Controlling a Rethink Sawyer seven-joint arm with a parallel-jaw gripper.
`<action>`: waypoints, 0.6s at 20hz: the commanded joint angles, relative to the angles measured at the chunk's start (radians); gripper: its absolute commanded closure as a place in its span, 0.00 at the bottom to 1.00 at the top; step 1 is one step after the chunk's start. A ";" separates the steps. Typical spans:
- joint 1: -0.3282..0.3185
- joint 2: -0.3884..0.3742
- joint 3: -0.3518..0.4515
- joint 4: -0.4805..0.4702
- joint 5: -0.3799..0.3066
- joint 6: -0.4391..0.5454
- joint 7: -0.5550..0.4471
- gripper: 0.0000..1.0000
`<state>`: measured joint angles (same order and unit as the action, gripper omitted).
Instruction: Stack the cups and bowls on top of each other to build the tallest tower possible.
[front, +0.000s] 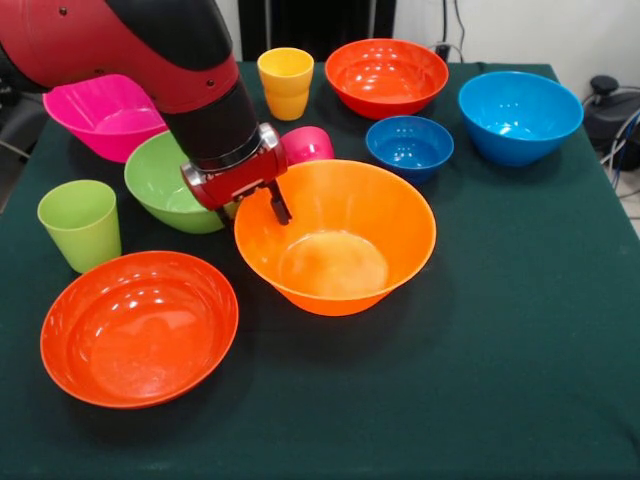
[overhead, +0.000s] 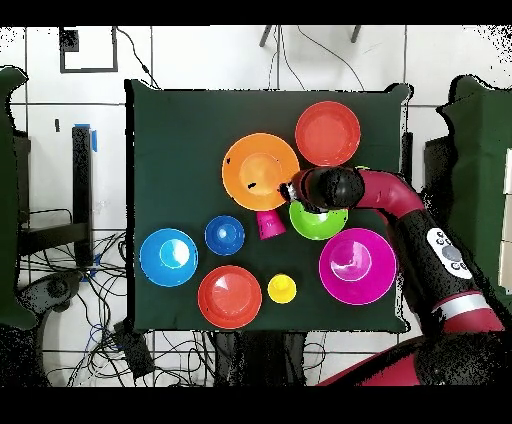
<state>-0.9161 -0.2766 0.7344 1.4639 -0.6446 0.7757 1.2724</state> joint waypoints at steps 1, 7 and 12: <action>0.012 0.030 0.008 0.037 -0.093 0.034 -0.304 0.00; 0.012 -0.019 0.020 0.064 -0.071 0.053 -0.266 0.00; 0.015 -0.060 0.031 0.082 -0.046 0.087 -0.250 0.00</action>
<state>-0.9174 -0.3084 0.7490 1.4924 -0.6485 0.7757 1.2724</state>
